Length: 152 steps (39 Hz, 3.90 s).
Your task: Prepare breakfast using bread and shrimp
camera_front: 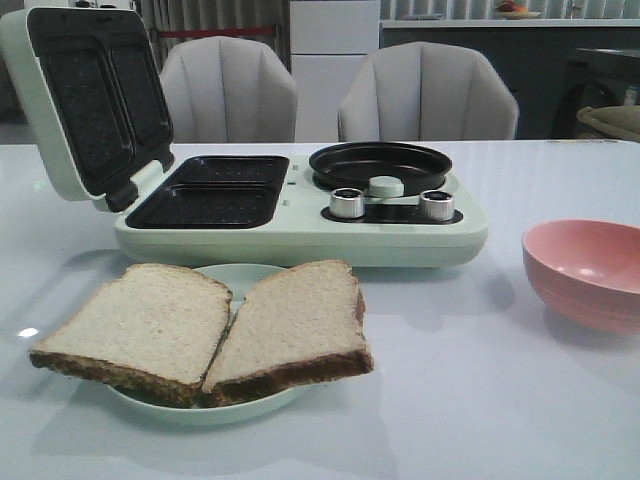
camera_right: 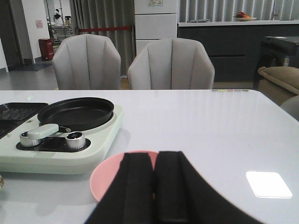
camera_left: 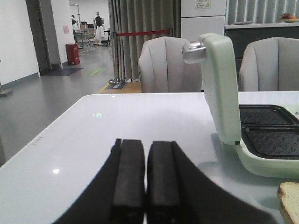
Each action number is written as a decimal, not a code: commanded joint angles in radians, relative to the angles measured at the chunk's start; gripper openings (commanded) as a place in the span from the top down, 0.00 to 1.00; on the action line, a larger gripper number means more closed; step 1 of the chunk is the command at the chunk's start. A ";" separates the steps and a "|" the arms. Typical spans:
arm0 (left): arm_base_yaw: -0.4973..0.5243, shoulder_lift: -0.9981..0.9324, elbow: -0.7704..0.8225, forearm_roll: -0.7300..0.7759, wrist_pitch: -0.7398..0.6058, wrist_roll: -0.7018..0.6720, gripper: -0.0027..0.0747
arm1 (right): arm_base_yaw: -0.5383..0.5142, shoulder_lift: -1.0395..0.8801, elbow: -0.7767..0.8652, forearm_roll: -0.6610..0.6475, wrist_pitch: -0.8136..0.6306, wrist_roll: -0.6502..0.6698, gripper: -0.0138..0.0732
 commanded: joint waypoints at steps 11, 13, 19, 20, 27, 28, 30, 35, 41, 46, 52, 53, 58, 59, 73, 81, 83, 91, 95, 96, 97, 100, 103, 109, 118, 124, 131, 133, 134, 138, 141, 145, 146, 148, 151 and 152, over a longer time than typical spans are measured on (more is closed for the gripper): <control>-0.007 -0.016 0.019 -0.010 -0.080 -0.010 0.82 | -0.005 -0.022 -0.014 -0.011 -0.092 -0.001 0.69; -0.007 -0.016 0.019 -0.010 -0.080 -0.010 0.82 | -0.005 -0.022 -0.014 -0.011 -0.092 -0.001 0.69; -0.007 -0.016 0.019 -0.010 -0.080 -0.010 0.82 | -0.005 -0.022 -0.014 -0.011 -0.092 -0.001 0.69; -0.007 -0.016 0.019 -0.010 -0.080 -0.010 0.82 | -0.005 -0.022 -0.014 -0.011 -0.092 -0.001 0.69; -0.007 -0.016 0.019 -0.010 -0.080 -0.010 0.82 | -0.005 -0.022 -0.014 -0.011 -0.092 -0.001 0.69; -0.007 -0.016 0.019 -0.010 -0.080 -0.010 0.82 | -0.005 -0.022 -0.014 -0.011 -0.092 -0.001 0.69; -0.007 -0.016 0.019 -0.010 -0.087 -0.010 0.82 | -0.005 -0.022 -0.014 -0.011 -0.092 -0.001 0.69; -0.007 -0.016 0.019 0.008 -0.155 -0.010 0.82 | -0.005 -0.022 -0.014 -0.011 -0.091 -0.001 0.69; -0.007 -0.016 0.019 0.008 -0.228 -0.010 0.82 | -0.005 -0.022 -0.014 -0.011 -0.091 -0.001 0.69; -0.007 -0.016 0.019 0.008 -0.267 -0.010 0.82 | -0.005 -0.022 -0.014 -0.011 -0.091 -0.001 0.69; -0.007 -0.016 0.019 0.008 -0.429 -0.010 0.82 | -0.005 -0.022 -0.014 -0.011 -0.091 -0.001 0.69; -0.007 -0.016 0.019 0.008 -0.465 -0.010 0.82 | -0.005 -0.022 -0.014 -0.011 -0.091 -0.001 0.69; -0.007 -0.016 -0.005 0.008 -0.561 -0.010 0.82 | -0.005 -0.022 -0.014 -0.011 -0.091 -0.001 0.69; -0.007 -0.016 -0.017 0.008 -0.559 -0.010 0.82 | -0.005 -0.022 -0.014 -0.011 -0.091 -0.001 0.69; -0.007 0.065 -0.362 0.006 -0.143 -0.010 0.82 | -0.005 -0.022 -0.014 -0.011 -0.090 -0.001 0.69; -0.009 0.157 -0.496 -0.107 0.117 -0.010 0.82 | -0.005 -0.022 -0.014 -0.011 -0.090 -0.001 0.69; -0.009 0.168 -0.509 -0.153 0.172 -0.010 0.82 | -0.005 -0.022 -0.014 -0.011 -0.090 -0.001 0.69; -0.024 0.170 -0.469 -0.207 0.232 -0.010 0.82 | -0.005 -0.022 -0.014 -0.011 -0.090 -0.001 0.69; -0.060 0.170 -0.420 -0.212 0.198 -0.010 0.82 | -0.005 -0.022 -0.014 -0.011 -0.090 -0.001 0.69; -0.067 0.170 -0.410 -0.215 0.193 -0.010 0.82 | -0.005 -0.022 -0.014 -0.011 -0.090 -0.001 0.69; -0.076 0.170 -0.400 -0.217 0.193 -0.010 0.82 | -0.005 -0.022 -0.014 -0.011 -0.090 -0.001 0.69; -0.095 0.170 -0.388 -0.217 0.216 -0.010 0.82 | -0.005 -0.022 -0.014 -0.011 -0.090 -0.001 0.69; -0.104 0.170 -0.388 -0.189 0.235 -0.010 0.81 | -0.005 -0.022 -0.014 -0.011 -0.090 -0.001 0.69; -0.137 0.170 -0.397 -0.106 0.242 -0.010 0.67 | -0.005 -0.022 -0.014 -0.011 -0.090 -0.001 0.69; -0.210 0.217 -0.418 -0.096 0.253 -0.002 0.31 | -0.005 -0.022 -0.014 -0.011 -0.090 -0.001 0.69; -0.213 0.262 -0.423 -0.072 0.268 -0.002 0.30 | -0.005 -0.022 -0.014 -0.011 -0.090 -0.001 0.69; -0.214 0.316 -0.428 -0.022 0.264 -0.001 0.30 | -0.005 -0.022 -0.014 -0.011 -0.090 -0.001 0.69; -0.214 0.328 -0.427 -0.020 0.262 0.002 0.30 | -0.005 -0.022 -0.014 -0.011 -0.090 -0.001 0.69; -0.214 0.330 -0.427 -0.015 0.259 0.002 0.30 | -0.005 -0.022 -0.014 -0.011 -0.090 -0.001 0.69; -0.230 0.337 -0.427 0.022 0.263 0.041 0.30 | -0.005 -0.022 -0.014 -0.011 -0.090 -0.001 0.69; -0.263 0.337 -0.427 0.030 0.274 0.088 0.30 | -0.005 -0.022 -0.014 -0.011 -0.090 -0.001 0.69; -0.329 0.341 -0.427 0.120 0.310 0.096 0.30 | -0.005 -0.022 -0.014 -0.011 -0.090 -0.001 0.69; -0.349 0.344 -0.427 0.148 0.320 0.096 0.30 | -0.005 -0.022 -0.014 -0.011 -0.090 -0.001 0.69; -0.383 0.363 -0.427 0.204 0.336 0.096 0.30 | -0.005 -0.022 -0.014 -0.011 -0.090 -0.001 0.69; -0.446 0.396 -0.427 0.295 0.359 0.094 0.30 | -0.005 -0.022 -0.014 -0.011 -0.090 -0.001 0.69; -0.467 0.416 -0.427 0.329 0.370 0.094 0.30 | -0.005 -0.022 -0.014 -0.011 -0.090 -0.001 0.69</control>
